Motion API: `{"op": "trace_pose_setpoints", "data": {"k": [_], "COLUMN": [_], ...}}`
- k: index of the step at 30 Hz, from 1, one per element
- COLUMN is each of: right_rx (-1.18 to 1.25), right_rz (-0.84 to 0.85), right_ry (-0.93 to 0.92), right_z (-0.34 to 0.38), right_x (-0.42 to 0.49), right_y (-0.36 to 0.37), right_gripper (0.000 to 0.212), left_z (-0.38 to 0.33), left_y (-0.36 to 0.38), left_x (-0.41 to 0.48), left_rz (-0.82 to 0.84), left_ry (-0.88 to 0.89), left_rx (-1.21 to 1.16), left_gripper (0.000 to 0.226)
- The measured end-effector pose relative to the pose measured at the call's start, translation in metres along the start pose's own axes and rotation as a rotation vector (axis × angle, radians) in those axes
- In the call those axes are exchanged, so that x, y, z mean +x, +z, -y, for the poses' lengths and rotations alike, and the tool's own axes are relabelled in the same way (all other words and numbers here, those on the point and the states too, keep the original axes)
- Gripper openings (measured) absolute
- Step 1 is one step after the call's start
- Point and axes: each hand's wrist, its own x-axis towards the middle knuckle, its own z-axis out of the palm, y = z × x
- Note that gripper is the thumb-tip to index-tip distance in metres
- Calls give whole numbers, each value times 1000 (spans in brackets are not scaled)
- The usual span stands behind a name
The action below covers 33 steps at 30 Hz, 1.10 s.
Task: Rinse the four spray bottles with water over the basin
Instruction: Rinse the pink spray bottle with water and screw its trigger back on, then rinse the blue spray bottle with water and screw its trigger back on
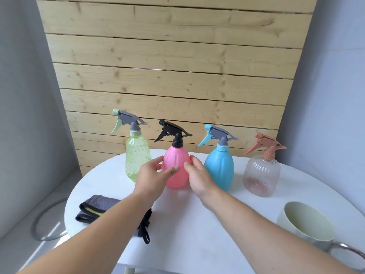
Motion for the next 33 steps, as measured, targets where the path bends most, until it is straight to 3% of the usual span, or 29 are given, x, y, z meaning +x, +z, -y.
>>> {"op": "trace_pose_setpoints", "data": {"k": [4,7,9,12,13,16,18,20,22,27,30,33], "right_rx": [-9,-55,-97,-170,-188,-115,-39,-34,-80,-125,-112,-91], "right_rz": [0,17,30,9,-10,-156,-318,-470,-540,-478,-441,-403], "right_ry": [-28,-18,-17,-51,-67,-139,-185,-212,-199,-81,-71,-93], "right_z": [1,2,8,14,14,24,32,39,44,50,52,48], "right_x": [0,-2,-11,-28,-35,-63,-76,-77,-70,-45,-35,-25], "right_y": [2,4,4,-4,-8,-26,-42,-58,-71,-83,-82,-82], "right_gripper": [40,72,80,63,58,25,14,10,23,54,50,31], "left_z": [2,2,-2,-5,-7,-14,-20,-25,-28,-25,-25,-21], "left_y": [1,0,0,3,5,11,18,29,43,71,81,89], "left_x": [-2,-2,-5,-11,-14,-31,-41,-47,-51,-39,-25,-14], "left_rz": [-14,-18,-18,-56,-87,-192,-205,-130,2,251,295,333], "left_ry": [-2,-11,-43,-99,-98,5,104,188,217,157,81,78], "left_rx": [-5,19,27,118,177,323,330,284,270,287,251,256], "left_gripper": [36,33,27,70,72,45,27,21,25,56,66,68]}}
